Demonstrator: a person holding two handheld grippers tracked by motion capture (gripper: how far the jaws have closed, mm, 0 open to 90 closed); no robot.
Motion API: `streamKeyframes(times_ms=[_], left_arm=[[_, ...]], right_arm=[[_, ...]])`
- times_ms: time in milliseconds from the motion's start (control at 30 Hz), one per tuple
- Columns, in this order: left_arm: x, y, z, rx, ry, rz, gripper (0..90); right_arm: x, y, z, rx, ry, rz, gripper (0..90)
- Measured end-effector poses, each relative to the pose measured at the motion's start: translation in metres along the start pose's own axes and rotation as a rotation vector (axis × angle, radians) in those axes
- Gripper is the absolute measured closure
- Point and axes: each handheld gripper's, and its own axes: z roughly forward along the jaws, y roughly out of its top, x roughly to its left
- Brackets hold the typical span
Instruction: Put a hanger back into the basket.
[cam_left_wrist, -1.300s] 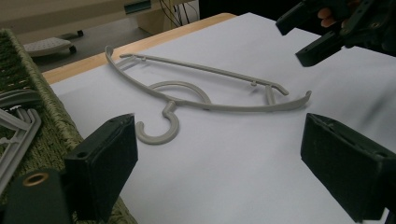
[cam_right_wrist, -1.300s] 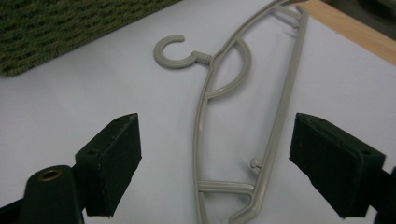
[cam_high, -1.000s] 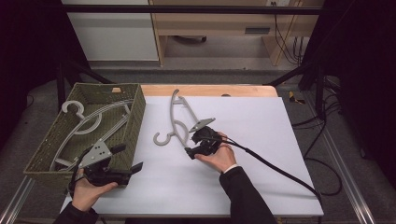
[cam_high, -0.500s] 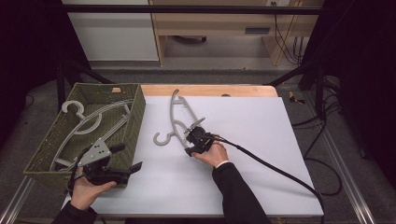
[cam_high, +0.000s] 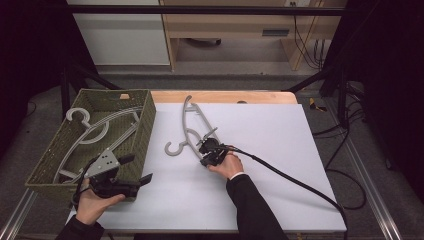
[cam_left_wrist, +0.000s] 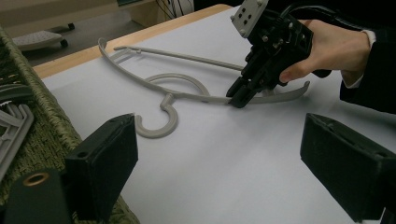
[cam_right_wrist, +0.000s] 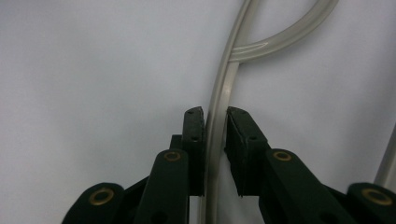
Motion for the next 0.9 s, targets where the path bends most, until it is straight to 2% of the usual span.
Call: streamKeyframes(times_ms=[33,200,233,300,333,433,500,633,767,900], left_arm=[[0.000,0.000,0.000,0.000,-0.001,0.000,11.1],[0.000,0.000,0.000,0.001,0.000,0.000,11.2],[0.000,0.000,0.000,0.002,0.000,0.001,11.2],[0.000,0.000,0.000,0.003,-0.002,0.003,11.3],[-0.001,0.000,0.001,0.004,-0.003,0.002,11.3],[-0.001,-0.001,0.002,0.012,-0.005,0.007,11.3],[-0.001,-0.001,0.002,0.012,-0.004,0.006,11.4],[-0.001,-0.001,0.002,0.013,-0.005,0.006,11.4],[-0.002,0.000,0.002,0.014,-0.008,0.008,11.5],[-0.002,-0.001,0.002,0.015,-0.010,0.008,11.4]], right_arm=[[0.000,0.000,0.000,0.001,0.006,0.007,78.4],[-0.003,-0.002,-0.004,0.031,-0.023,-0.027,81.9],[-0.004,-0.004,-0.006,0.039,-0.015,-0.024,82.2],[-0.006,-0.008,-0.008,0.037,0.009,-0.042,82.2],[-0.007,-0.010,-0.009,0.037,0.007,-0.055,82.2],[-0.009,-0.015,-0.012,0.037,0.010,-0.056,81.7],[-0.009,-0.016,-0.013,0.039,-0.007,-0.072,77.4],[-0.008,-0.012,-0.014,-0.009,0.002,-0.053,72.0],[-0.009,-0.009,-0.009,-0.005,0.006,-0.030,70.7],[-0.009,-0.008,-0.005,-0.004,-0.001,-0.042,71.8]])
